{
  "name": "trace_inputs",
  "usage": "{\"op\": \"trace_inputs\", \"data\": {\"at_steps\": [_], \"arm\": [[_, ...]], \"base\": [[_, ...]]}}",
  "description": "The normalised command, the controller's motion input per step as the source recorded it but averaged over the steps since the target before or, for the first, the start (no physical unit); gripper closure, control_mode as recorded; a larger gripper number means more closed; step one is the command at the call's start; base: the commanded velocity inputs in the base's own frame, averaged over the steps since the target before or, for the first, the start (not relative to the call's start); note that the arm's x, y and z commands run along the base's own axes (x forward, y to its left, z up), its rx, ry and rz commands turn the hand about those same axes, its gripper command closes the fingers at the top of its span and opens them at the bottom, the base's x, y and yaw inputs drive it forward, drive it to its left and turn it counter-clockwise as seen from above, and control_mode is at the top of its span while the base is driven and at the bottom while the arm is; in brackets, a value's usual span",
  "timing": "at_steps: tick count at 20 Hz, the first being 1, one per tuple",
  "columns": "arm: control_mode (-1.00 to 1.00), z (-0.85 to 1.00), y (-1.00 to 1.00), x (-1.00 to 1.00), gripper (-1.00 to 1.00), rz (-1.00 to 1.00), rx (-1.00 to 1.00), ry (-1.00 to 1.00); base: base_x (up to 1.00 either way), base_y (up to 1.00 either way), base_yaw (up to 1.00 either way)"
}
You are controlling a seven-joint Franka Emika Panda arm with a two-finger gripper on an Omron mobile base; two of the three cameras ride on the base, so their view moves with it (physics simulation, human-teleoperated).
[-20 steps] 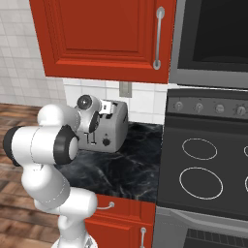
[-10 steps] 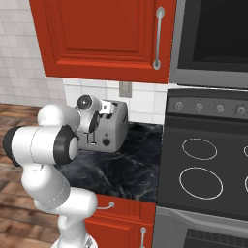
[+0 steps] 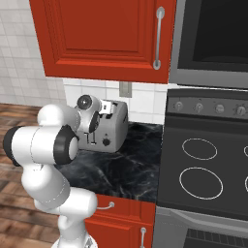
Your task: Start the toaster. Once the lever pops up, take the bread to the plate on the dining counter.
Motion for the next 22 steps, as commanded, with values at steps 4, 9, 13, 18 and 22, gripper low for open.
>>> {"op": "trace_inputs", "data": {"at_steps": [4,9,13,18,22], "arm": [[-1.00,0.00,0.00,0.00,-1.00,0.00,0.00,0.00],[-1.00,0.00,0.00,0.00,-1.00,0.00,0.00,0.00],[-1.00,0.00,0.00,0.00,-1.00,0.00,0.00,0.00],[-1.00,0.00,0.00,0.00,-1.00,0.00,0.00,0.00],[-1.00,0.00,0.00,0.00,-1.00,0.00,0.00,0.00]], "base": [[0.00,0.00,0.00],[0.00,0.00,0.00],[0.00,0.00,0.00],[0.00,0.00,0.00],[0.00,0.00,0.00]]}}
